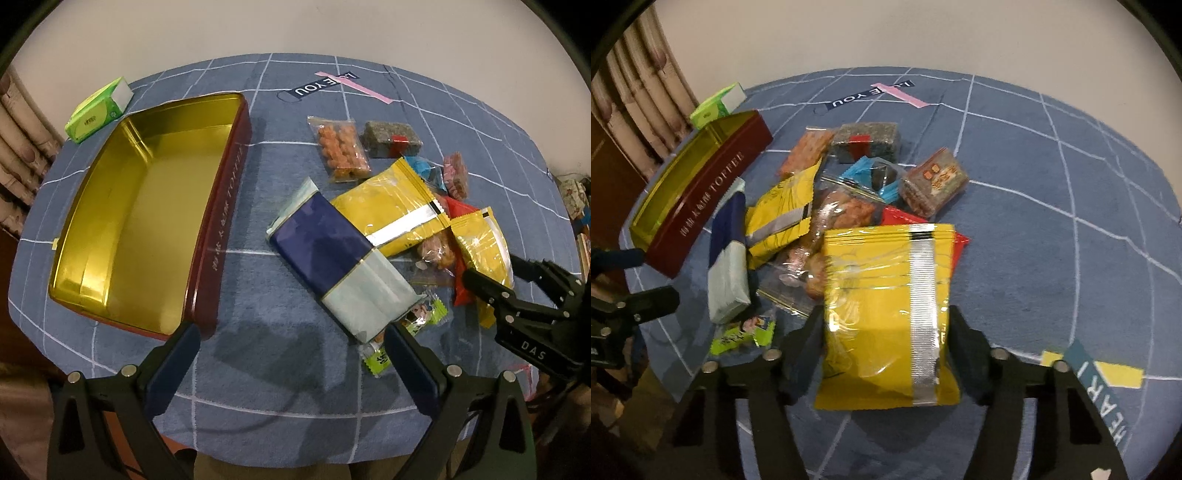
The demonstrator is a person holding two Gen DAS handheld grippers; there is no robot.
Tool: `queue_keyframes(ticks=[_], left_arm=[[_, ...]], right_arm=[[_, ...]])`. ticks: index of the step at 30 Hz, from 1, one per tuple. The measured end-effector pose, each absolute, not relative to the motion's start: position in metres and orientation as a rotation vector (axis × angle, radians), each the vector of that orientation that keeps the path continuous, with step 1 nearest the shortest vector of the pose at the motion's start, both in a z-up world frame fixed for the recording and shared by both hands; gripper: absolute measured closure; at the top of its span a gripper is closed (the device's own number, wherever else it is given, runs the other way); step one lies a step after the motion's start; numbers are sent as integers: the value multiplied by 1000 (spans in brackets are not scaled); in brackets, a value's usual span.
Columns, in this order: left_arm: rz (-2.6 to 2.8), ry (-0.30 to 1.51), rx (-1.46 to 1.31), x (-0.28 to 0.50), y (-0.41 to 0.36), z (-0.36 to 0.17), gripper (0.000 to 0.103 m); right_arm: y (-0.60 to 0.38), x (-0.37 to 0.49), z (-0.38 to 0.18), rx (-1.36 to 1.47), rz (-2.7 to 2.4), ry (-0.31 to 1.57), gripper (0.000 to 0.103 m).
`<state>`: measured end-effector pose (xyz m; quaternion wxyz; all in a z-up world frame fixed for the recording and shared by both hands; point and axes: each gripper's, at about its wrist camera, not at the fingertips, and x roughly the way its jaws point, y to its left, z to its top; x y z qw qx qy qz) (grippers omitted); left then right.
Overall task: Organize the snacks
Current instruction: 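Grasp the large yellow foil packet with the right gripper while the left gripper approaches the navy-and-white packet, then close the left gripper on the navy-and-white packet and lift it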
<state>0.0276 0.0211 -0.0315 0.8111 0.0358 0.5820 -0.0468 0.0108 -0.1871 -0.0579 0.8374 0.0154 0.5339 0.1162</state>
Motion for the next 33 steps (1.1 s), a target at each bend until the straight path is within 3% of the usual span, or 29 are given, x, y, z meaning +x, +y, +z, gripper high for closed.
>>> queue_keyframes(ticks=[3, 33], left_arm=[[-100, 1247, 75, 29, 18, -32, 2], [-50, 1395, -330, 77, 22, -46, 2]], right_arm=[[-189, 10, -57, 48, 243, 1120, 50], [-234, -7, -54, 125, 93, 1106, 50]])
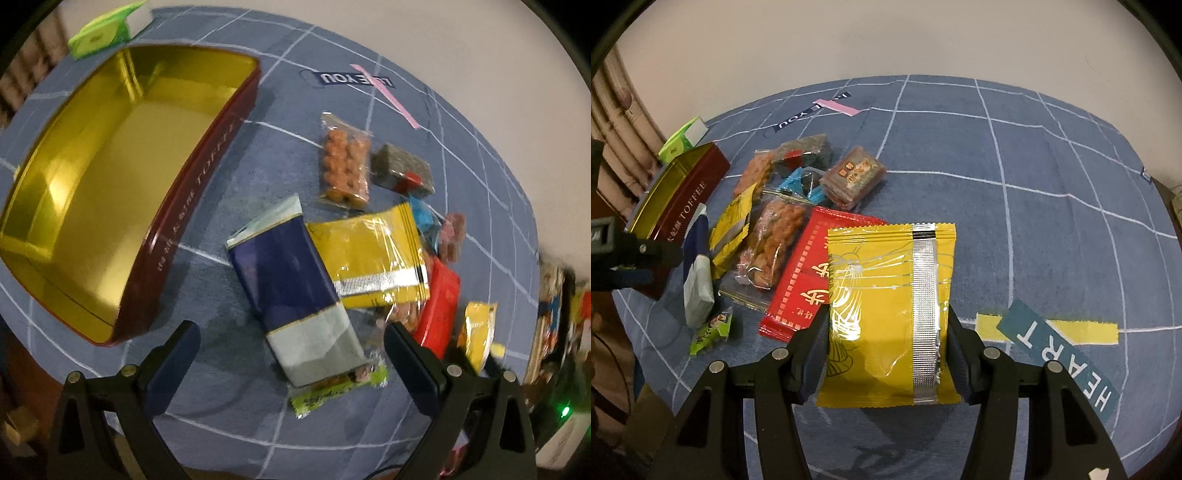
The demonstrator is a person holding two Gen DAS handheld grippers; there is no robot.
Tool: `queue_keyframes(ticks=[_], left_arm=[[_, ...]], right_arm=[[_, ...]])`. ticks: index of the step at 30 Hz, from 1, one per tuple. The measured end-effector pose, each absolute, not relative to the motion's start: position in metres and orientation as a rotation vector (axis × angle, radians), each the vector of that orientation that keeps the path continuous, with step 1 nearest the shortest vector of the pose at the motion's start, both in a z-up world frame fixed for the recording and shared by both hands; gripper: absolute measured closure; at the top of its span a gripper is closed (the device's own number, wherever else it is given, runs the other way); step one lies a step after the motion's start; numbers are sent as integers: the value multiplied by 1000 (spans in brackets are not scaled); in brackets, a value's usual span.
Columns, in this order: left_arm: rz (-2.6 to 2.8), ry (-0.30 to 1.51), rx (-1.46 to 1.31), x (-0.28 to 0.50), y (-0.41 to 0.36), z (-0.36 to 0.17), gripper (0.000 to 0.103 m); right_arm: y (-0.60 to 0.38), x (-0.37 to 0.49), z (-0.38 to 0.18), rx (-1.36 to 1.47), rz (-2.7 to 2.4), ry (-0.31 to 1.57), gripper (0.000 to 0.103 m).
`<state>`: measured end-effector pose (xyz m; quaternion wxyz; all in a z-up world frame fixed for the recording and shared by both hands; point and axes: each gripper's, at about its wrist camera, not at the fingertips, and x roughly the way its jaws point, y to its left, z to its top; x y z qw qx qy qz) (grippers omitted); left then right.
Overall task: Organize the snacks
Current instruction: 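Close the left gripper on the navy-and-white packet and lift it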
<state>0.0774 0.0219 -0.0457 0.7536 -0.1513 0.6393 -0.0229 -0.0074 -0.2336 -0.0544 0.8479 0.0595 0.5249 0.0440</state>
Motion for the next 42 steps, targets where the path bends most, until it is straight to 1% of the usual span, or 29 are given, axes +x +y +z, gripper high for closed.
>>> queue_keyframes(ticks=[2, 4, 5, 6, 13, 15, 19, 21, 42], left_arm=[[-36, 1400, -351, 80, 24, -47, 2], [-32, 1400, -361, 81, 24, -49, 8], [-30, 1406, -363, 82, 24, -50, 14], [-32, 1416, -370, 82, 24, -52, 17], [-12, 1444, -430, 79, 28, -64, 20], [-17, 1447, -437, 79, 28, -66, 33], [-42, 1446, -416, 78, 25, -68, 36], [-49, 1443, -403, 79, 23, -68, 43], [-136, 1409, -241, 64, 24, -45, 48]], right_arm=[[-234, -7, -55, 129, 94, 1109, 50], [-234, -7, -55, 127, 97, 1106, 50], [-233, -7, -55, 127, 97, 1106, 50], [-233, -7, -55, 127, 98, 1107, 50], [-233, -7, -57, 133, 102, 1114, 50], [-233, -6, -57, 136, 105, 1118, 50], [-232, -6, -58, 138, 108, 1121, 50], [-232, -6, -58, 138, 108, 1121, 50], [-230, -9, -54, 128, 97, 1106, 50]])
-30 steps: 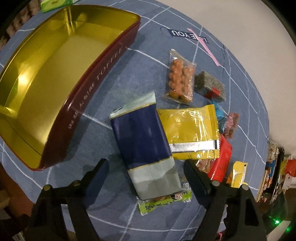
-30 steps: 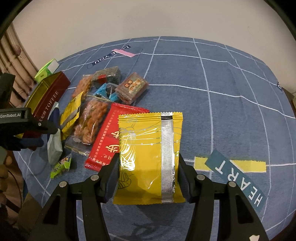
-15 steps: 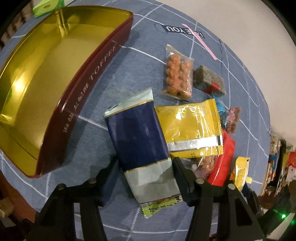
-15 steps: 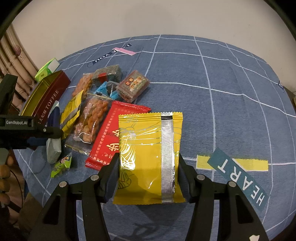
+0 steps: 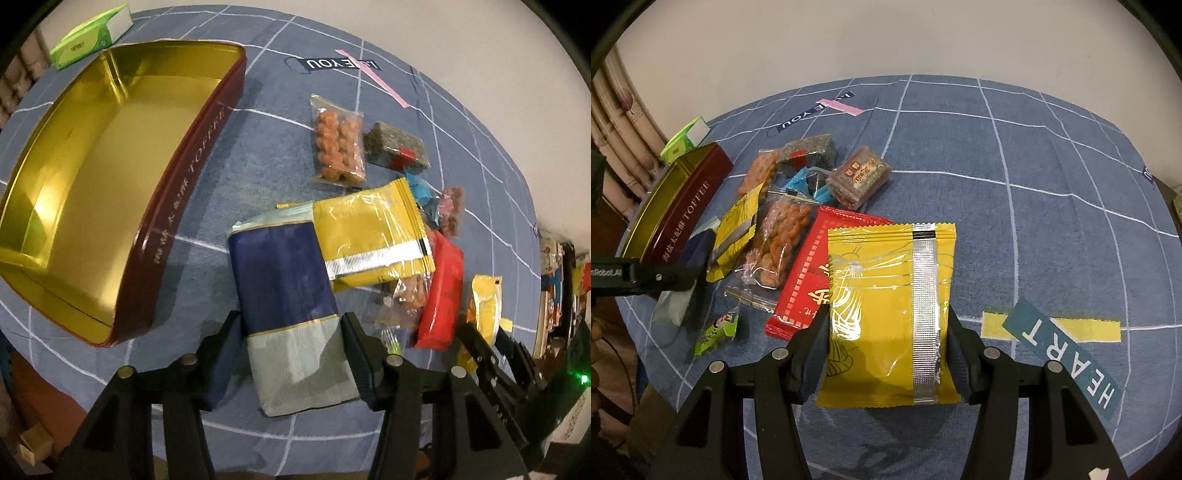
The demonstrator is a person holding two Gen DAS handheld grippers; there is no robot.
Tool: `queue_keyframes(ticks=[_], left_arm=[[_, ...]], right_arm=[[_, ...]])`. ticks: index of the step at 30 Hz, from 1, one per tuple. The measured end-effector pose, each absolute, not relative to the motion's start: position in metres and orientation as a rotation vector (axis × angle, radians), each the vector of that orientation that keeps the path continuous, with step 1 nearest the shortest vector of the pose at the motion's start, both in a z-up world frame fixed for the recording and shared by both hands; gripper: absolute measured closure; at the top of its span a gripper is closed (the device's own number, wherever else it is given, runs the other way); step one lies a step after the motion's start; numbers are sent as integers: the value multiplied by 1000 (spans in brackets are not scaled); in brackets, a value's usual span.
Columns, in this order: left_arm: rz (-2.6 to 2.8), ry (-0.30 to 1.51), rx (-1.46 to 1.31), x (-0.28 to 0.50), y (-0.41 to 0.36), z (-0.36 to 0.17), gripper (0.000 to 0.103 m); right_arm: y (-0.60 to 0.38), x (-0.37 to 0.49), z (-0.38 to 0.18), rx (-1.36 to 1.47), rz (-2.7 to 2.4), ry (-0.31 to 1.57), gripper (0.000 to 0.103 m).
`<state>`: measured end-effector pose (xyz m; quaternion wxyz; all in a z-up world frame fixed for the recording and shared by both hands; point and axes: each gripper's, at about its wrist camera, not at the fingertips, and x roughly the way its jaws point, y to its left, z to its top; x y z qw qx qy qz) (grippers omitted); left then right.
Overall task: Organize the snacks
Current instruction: 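Close the left gripper on the navy-and-white packet and lift it, then carry the navy-and-white packet into the gold tin and release it with the left gripper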
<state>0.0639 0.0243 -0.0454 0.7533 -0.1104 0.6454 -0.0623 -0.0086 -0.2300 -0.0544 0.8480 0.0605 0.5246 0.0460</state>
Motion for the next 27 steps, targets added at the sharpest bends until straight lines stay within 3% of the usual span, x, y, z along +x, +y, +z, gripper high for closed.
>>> queue_keyframes(ticks=[13, 27], left_arm=[[-250, 1306, -84, 56, 20, -5, 48], [-170, 1174, 98, 87, 94, 20, 48]], right_arm=[[-230, -14, -46, 127, 60, 1080, 50], [-233, -20, -35, 140, -20, 1041, 50]])
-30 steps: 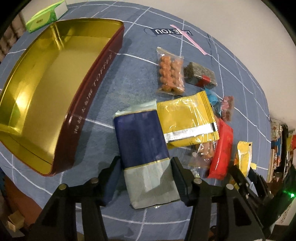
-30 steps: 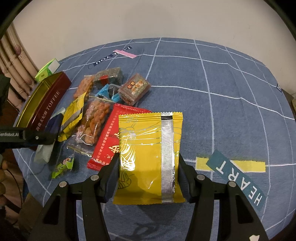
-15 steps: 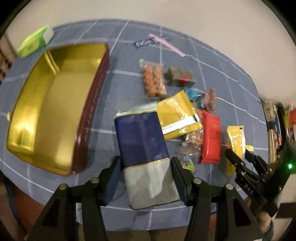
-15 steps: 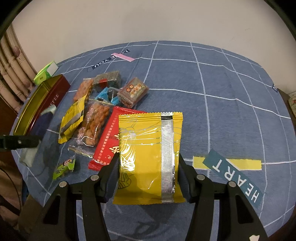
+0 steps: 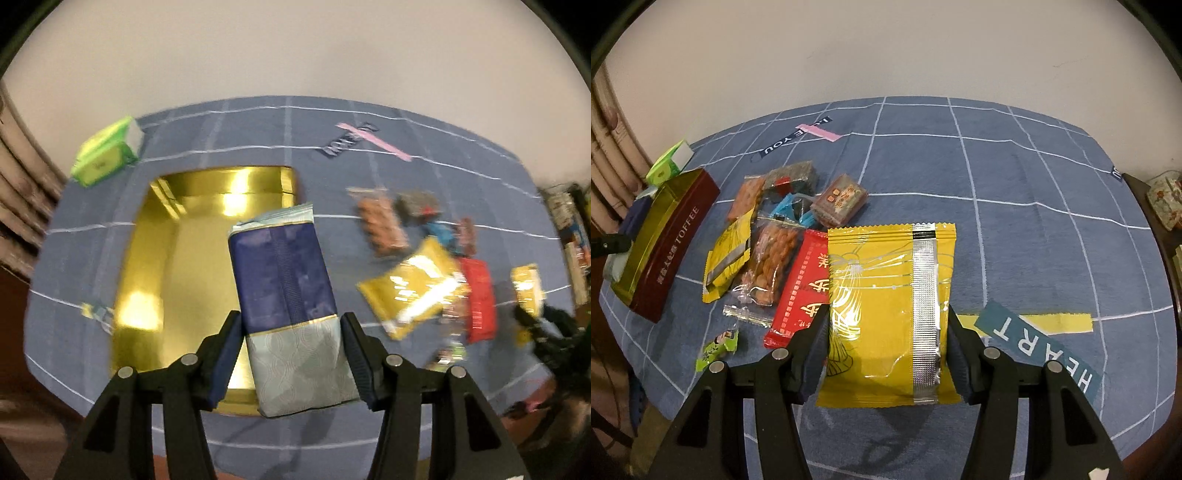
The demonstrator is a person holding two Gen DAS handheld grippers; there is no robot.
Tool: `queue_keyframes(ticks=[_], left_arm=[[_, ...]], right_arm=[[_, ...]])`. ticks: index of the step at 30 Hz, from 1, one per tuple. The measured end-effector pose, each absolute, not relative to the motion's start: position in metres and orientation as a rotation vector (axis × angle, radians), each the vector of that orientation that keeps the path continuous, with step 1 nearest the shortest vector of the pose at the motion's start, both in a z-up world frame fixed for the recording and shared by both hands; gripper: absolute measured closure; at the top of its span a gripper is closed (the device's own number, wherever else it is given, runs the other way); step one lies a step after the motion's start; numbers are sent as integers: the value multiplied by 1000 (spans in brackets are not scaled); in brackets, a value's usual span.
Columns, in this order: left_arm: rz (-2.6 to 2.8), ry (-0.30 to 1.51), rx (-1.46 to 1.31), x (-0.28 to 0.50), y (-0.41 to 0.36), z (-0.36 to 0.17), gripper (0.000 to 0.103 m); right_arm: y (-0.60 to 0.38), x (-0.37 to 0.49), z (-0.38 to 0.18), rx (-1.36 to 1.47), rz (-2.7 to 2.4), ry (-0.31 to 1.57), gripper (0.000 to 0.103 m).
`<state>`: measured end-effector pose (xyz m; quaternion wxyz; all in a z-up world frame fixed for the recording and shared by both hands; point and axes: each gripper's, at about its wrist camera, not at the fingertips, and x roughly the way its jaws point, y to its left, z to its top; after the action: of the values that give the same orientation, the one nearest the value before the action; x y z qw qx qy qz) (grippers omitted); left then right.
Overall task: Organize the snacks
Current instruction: 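Carry the navy-and-white packet into the gold tin and release it with the left gripper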
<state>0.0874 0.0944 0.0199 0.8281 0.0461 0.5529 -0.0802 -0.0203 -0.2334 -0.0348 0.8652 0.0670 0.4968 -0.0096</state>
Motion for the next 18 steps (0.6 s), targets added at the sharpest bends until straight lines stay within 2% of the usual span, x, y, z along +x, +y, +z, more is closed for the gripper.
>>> queue_keyframes(ticks=[7, 18], left_arm=[[-136, 1254, 172, 105, 138, -15, 48], [-109, 1307, 237, 112, 166, -48, 48]], right_arm=[[-234, -22, -33, 145, -44, 1042, 50], [-230, -21, -31, 154, -68, 1035, 50]])
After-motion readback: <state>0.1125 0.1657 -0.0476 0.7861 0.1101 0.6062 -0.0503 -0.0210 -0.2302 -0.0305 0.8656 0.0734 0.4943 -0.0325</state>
